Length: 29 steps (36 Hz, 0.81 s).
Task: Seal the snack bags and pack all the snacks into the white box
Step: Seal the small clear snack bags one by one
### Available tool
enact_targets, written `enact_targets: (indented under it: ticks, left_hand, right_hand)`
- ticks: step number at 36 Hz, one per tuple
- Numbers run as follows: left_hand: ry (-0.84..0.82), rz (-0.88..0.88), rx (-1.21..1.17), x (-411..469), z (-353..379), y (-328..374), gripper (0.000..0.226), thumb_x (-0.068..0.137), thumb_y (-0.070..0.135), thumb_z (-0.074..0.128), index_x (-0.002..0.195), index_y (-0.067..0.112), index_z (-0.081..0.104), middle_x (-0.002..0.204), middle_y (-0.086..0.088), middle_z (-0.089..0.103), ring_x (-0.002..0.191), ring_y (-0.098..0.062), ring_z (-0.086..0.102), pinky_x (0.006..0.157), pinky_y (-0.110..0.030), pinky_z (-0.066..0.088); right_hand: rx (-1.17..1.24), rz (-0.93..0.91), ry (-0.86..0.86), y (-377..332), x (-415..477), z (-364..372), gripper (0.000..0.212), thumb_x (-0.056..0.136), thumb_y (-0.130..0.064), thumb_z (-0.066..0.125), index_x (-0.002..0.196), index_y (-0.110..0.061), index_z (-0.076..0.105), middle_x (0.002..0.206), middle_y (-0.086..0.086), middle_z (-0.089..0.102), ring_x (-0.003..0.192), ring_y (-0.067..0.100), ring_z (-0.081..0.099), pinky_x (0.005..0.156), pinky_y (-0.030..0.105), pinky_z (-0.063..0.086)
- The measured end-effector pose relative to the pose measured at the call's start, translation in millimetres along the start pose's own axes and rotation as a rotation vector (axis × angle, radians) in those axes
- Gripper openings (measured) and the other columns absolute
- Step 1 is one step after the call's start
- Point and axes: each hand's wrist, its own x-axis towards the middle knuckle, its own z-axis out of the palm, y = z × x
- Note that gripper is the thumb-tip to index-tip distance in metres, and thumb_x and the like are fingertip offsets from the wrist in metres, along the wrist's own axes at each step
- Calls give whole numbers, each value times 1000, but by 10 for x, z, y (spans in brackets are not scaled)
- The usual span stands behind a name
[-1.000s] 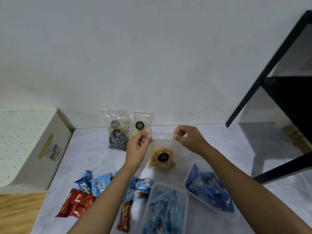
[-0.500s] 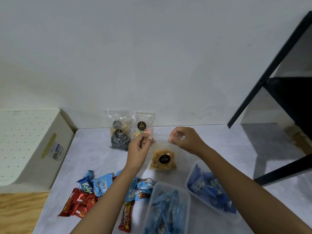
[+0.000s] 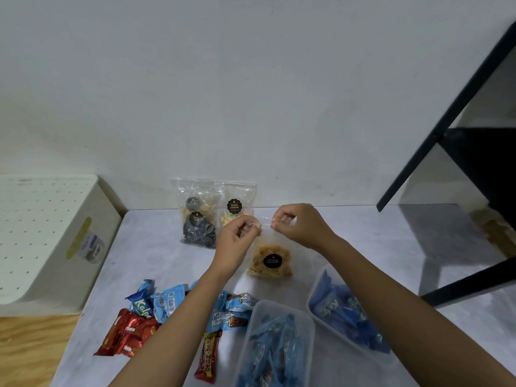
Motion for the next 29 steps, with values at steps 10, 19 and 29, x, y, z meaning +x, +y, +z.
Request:
enact_targets:
  ticks: [10,19,29]
  left_hand:
    - [-75,-83,-63,61,-62,-22,17,90,-1,53,84,8,66,74,-2,64,70,-5,61,75,-16,51]
    - [-132,-57,-5,85,-73,37,15,89,-8,51,93,-3,65,76,-2,62,65,4,59,69,-10,48]
    - [-33,-69,3,147,-217,30,13,79,-2,67,91,3,71,73,0,68,66,1,64,69,-10,50]
  right_hand:
    - [-43,-14,-15,-35,43,54,5,78,-20,65,74,-20,68,74,-6,67,73,13,60,71,32,51]
    - [-78,17,75,-93,31,155,8,76,-19,66,68,-21,68,66,-9,63,72,16,60,75,33,46]
    - [43,35,-46,-3,83,-135,11,79,-3,68,85,-8,75,78,-4,66,66,-6,57,62,2,41]
